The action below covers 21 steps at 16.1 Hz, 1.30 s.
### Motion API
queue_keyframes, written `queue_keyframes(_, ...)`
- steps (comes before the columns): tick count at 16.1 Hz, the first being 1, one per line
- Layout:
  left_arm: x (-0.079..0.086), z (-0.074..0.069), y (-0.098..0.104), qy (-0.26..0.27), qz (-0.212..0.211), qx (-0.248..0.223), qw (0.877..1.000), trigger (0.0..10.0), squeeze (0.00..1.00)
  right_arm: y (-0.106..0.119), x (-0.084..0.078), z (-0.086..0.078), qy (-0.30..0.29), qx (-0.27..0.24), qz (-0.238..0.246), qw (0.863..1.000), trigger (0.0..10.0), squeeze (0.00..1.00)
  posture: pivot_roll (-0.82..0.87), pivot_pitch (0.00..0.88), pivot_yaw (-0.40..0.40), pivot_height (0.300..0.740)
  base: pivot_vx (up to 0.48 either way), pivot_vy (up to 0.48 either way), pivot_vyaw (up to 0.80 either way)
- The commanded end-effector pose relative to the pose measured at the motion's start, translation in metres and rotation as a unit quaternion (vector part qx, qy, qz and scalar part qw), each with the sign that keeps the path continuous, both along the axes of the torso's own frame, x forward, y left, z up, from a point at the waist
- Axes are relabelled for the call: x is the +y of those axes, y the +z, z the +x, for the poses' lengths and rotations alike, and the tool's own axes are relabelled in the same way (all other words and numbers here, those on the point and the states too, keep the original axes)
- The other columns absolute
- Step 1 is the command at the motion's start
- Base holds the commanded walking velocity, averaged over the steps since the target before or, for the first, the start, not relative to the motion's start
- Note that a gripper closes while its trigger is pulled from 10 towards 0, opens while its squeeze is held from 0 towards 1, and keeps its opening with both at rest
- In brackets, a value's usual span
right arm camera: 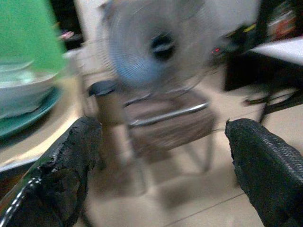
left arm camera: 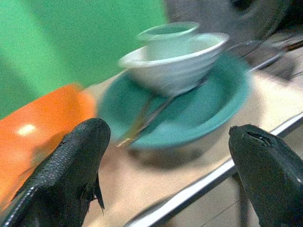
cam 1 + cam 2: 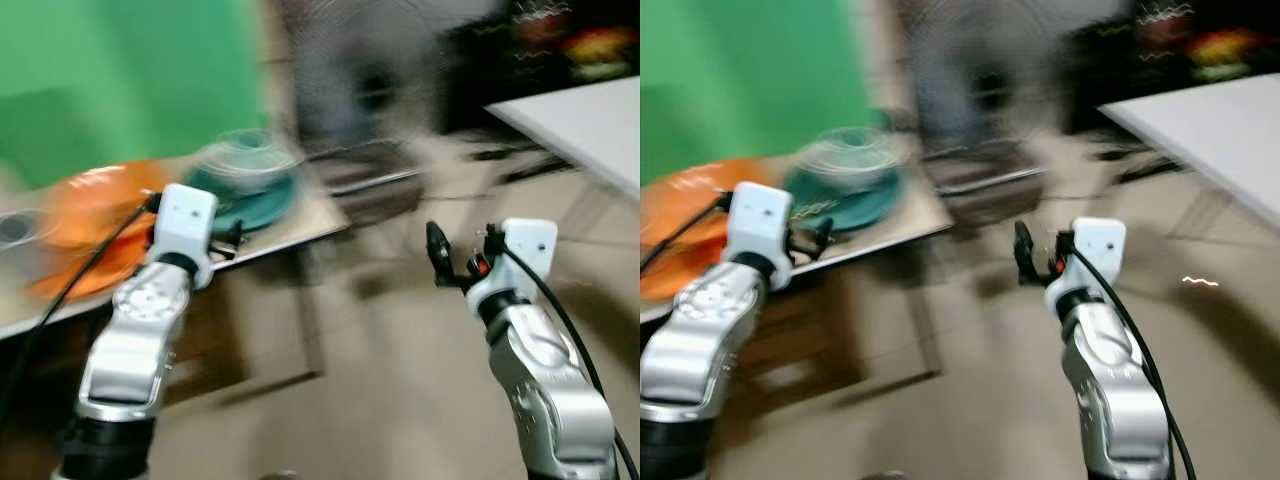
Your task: Setting the table
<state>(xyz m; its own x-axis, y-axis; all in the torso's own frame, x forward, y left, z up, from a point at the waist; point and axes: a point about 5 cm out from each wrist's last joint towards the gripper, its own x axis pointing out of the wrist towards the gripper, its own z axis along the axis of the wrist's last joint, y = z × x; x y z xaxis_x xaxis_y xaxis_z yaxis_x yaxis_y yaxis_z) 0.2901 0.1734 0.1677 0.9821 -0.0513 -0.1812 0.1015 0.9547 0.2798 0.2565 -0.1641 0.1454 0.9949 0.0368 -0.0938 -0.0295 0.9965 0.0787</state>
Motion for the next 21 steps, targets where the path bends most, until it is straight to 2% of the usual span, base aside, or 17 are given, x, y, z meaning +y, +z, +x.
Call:
queue_keyframes(1, -0.002, -0.002, 0.000, 0.004, 0.004, -0.008, 1.000, 10.0, 0.00, 0.003, -0.001, 0.000, 0.007, -0.008, -0.002, 1.000, 10.0, 0.00, -0.10, 0.000, 0.038, 0.740, 0.000, -0.480, 0.80)
queue_keyframes(3, 0.005, -0.006, -0.002, 0.020, 0.010, -0.010, 1.000, 10.0, 0.00, 0.002, -0.002, 0.003, 0.012, -0.007, 0.007, 1.000, 10.0, 0.00, -0.09, 0.000, 0.024, 0.740, 0.000, -0.480, 0.80)
queue_keyframes(6, 0.006, -0.009, -0.002, 0.023, 0.019, -0.020, 0.999, 10.0, 0.00, -0.005, -0.005, 0.002, 0.014, 0.004, 0.015, 1.000, 10.0, 0.00, -0.07, 0.000, -0.004, 0.740, 0.000, -0.447, 0.80)
queue_keyframes(8, 0.006, -0.009, -0.001, 0.023, 0.023, -0.027, 0.999, 10.0, 0.00, -0.007, -0.004, 0.002, 0.018, 0.006, 0.015, 1.000, 10.0, 0.00, -0.07, 0.000, -0.008, 0.740, 0.000, 0.000, 0.80)
queue_keyframes(9, 0.010, -0.011, -0.001, 0.033, 0.021, -0.026, 0.999, 10.0, 0.00, -0.011, 0.007, -0.002, 0.042, 0.012, 0.044, 0.998, 10.0, 0.00, -0.05, 0.000, -0.019, 0.740, 0.000, 0.000, 0.00)
queue_keyframes(10, 0.010, -0.012, -0.002, 0.028, 0.012, -0.025, 0.999, 10.0, 0.00, -0.012, 0.010, -0.004, 0.044, 0.015, 0.051, 0.998, 10.0, 0.00, -0.05, 0.000, -0.019, 0.740, 0.000, 0.000, 0.00)
queue_keyframes(14, -0.001, -0.013, -0.003, -0.005, 0.011, -0.038, 0.999, 10.0, 0.00, -0.020, 0.005, -0.004, 0.024, 0.032, 0.065, 0.997, 10.0, 0.00, -0.05, 0.000, -0.027, 0.740, 0.000, 0.000, 0.00)
queue_keyframes(16, -0.009, -0.014, -0.001, -0.038, -0.010, -0.040, 0.998, 10.0, 0.00, -0.015, 0.005, -0.004, 0.029, 0.008, 0.051, 0.998, 10.0, 0.00, -0.05, 0.000, -0.028, 0.740, 0.000, 0.000, 0.00)
queue_keyframes(18, -0.012, -0.014, -0.002, -0.055, 0.003, -0.039, 0.998, 10.0, 0.00, -0.013, 0.000, -0.004, 0.001, -0.003, 0.064, 0.998, 10.0, 0.00, -0.05, 0.000, -0.029, 0.740, 0.247, 0.000, 0.00)
queue_keyframes(21, -0.011, -0.013, -0.001, -0.056, -0.003, -0.040, 0.998, 10.0, 0.00, -0.013, -0.001, -0.002, -0.003, -0.003, 0.058, 0.998, 10.0, 0.00, -0.05, 0.000, -0.020, 0.740, 0.276, 0.000, 0.00)
